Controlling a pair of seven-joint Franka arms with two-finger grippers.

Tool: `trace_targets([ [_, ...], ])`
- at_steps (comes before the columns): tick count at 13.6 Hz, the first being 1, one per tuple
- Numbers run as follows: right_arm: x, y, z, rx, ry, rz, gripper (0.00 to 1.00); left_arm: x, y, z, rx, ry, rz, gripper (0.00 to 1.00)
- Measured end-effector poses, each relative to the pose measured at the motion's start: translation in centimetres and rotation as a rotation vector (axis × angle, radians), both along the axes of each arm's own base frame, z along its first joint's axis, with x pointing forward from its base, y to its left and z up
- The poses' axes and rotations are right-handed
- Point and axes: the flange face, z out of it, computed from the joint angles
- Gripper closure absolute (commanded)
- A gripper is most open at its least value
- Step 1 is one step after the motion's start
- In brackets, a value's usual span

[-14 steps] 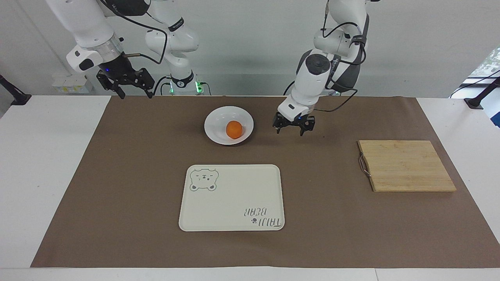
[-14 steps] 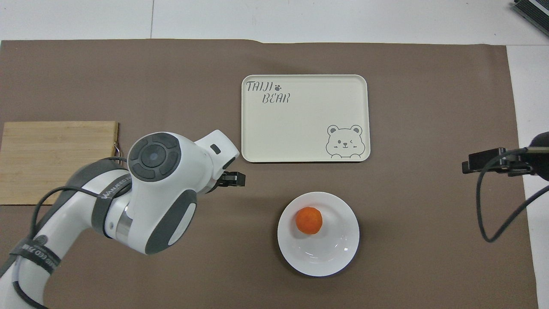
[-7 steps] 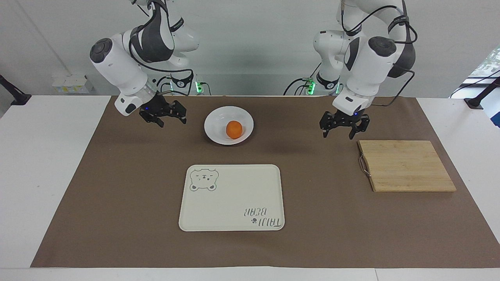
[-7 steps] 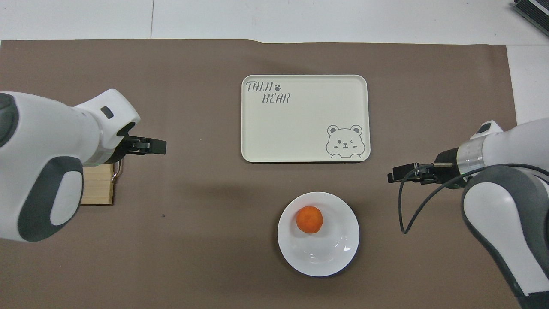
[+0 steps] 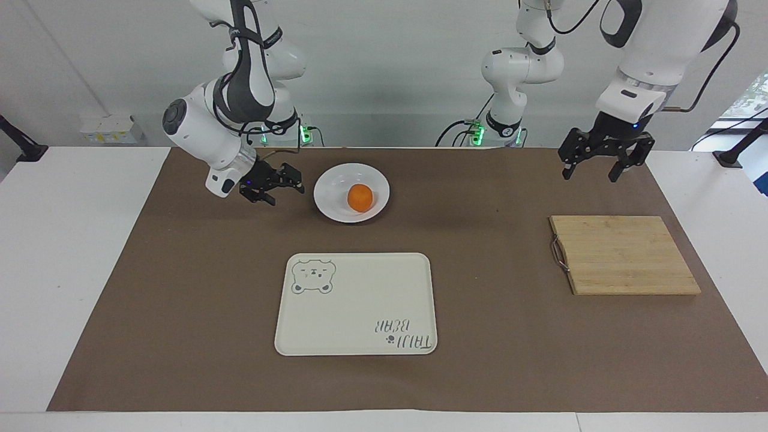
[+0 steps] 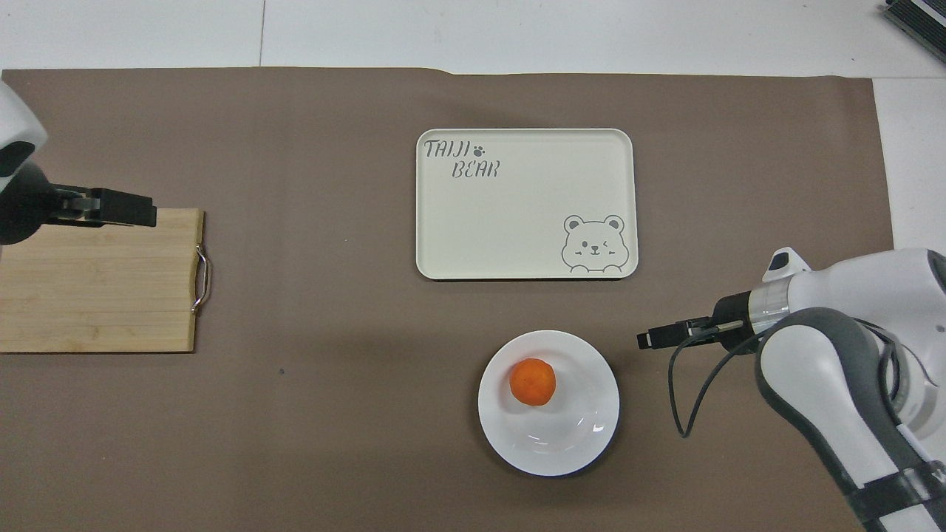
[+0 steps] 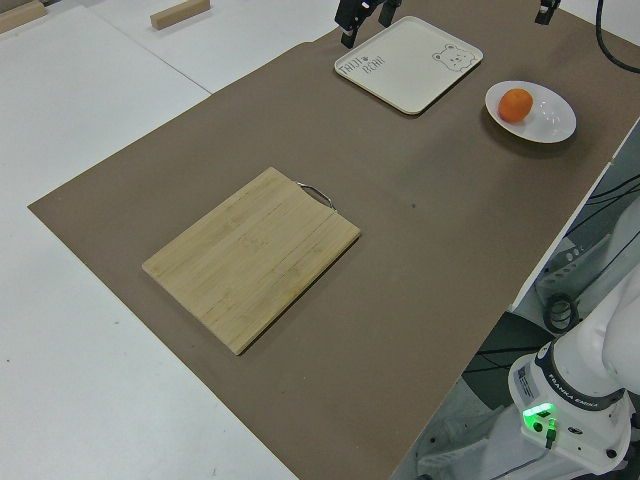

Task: Place orange and plate with both arms
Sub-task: 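Grasp the white plate rim with the right gripper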

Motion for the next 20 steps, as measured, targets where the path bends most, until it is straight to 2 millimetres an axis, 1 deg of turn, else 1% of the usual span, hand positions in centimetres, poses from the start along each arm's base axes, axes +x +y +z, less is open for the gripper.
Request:
trace_targets([
  [1, -0.6, 0.3, -1.2, 0.022, -0.003, -0.008, 0.0, 0.0, 0.8, 1.2, 0.004, 0.007, -0.003, 0.0],
  [2, -1.2, 0.7, -2.2, 0.05, -0.012, -0.016, 0.0, 0.1, 1.3, 2.0, 0.012, 0.02, -0.005, 0.0],
  [3, -1.8, 1.1, -3.3, 0.074, -0.019, -0.027, 0.0, 0.3, 1.5, 2.2, 0.02, 0.04, -0.007, 0.0],
  [4, -2.4, 1.3, -4.3, 0.089, -0.022, -0.035, 0.0, 0.6, 1.4, 1.9, 0.021, 0.056, -0.01, 0.0],
  [7, -4.5, 1.3, -7.5, 0.153, -0.013, -0.041, 0.0, 1.7, 0.9, -0.5, 0.022, 0.1, -0.02, 0.0],
  [9, -5.8, 1.3, -8.9, 0.172, 0.007, -0.035, 0.0, 1.9, 0.7, -2.6, 0.024, 0.119, -0.022, 0.0],
  [11, -6.7, 1.8, -9.6, 0.176, 0.028, -0.033, 0.0, 1.6, 0.5, -3.5, 0.026, 0.135, -0.025, 0.0],
  [14, -7.6, 2.6, -9.7, 0.197, 0.038, -0.043, 0.0, 0.8, 0.3, -3.1, 0.031, 0.132, -0.029, 0.0],
  [17, -8.2, 5.0, -9.5, 0.225, 0.063, -0.063, 0.0, -0.2, 0.3, -2.0, 0.037, 0.119, -0.029, 0.0],
  [19, -8.5, 6.1, -9.5, 0.222, 0.082, -0.064, 0.01, -0.7, 0.4, -2.0, 0.041, 0.125, -0.028, 0.0],
  [20, -8.6, 6.1, -9.5, 0.221, 0.084, -0.064, 0.18, -0.8, 0.4, -2.2, 0.042, 0.127, -0.027, 0.0],
])
